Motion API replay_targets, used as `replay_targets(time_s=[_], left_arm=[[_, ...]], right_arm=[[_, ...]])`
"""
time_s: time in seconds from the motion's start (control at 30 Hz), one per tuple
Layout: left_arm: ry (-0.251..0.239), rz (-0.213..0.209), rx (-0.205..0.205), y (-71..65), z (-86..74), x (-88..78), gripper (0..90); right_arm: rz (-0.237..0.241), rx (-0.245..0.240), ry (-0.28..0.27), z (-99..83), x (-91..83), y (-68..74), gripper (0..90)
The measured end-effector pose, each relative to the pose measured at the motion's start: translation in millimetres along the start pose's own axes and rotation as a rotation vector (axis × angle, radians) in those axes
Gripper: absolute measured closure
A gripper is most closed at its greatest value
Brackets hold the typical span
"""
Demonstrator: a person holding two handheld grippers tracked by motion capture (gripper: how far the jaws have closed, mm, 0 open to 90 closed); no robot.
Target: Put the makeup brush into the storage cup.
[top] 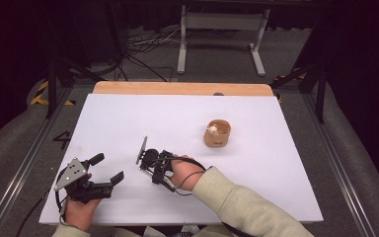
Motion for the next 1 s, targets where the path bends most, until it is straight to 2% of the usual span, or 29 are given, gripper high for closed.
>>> replay_targets(time_s=[0.17,0.43,0.63,0.8,1.0], left_arm=[[-0.002,0.0,0.006,0.0,0.1,0.5,3.6],[-0.004,0.0,0.003,-0.1,0.2,0.4,3.6],[-0.003,-0.002,0.005,0.4,0.2,0.5,3.6],[-0.006,0.0,0.002,0.1,0.5,0.3,3.6],[-0.004,-0.003,0.008,0.2,0.4,0.6,3.6]], right_arm=[[-0.008,0.005,0.0,-0.2,-0.1,1.7,78.2],[-0.016,0.012,0.003,0.3,-0.1,3.0,79.4],[-0.032,-0.002,-0.031,0.7,-3.8,1.1,79.8],[-0.035,-0.001,-0.043,1.1,-11.7,0.7,79.9],[-0.051,0.007,-0.1,-0.6,-31.7,-5.0,79.9]])
Point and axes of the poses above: each handheld gripper's, and its own axes: x roughly forward along the jaws, z roughly out of its top, y roughly to its left, the point moved 4 cm from there along x, roughly forward along the jaws, and after that the axes turned 1 degree about -y, right-handed, at the moved point
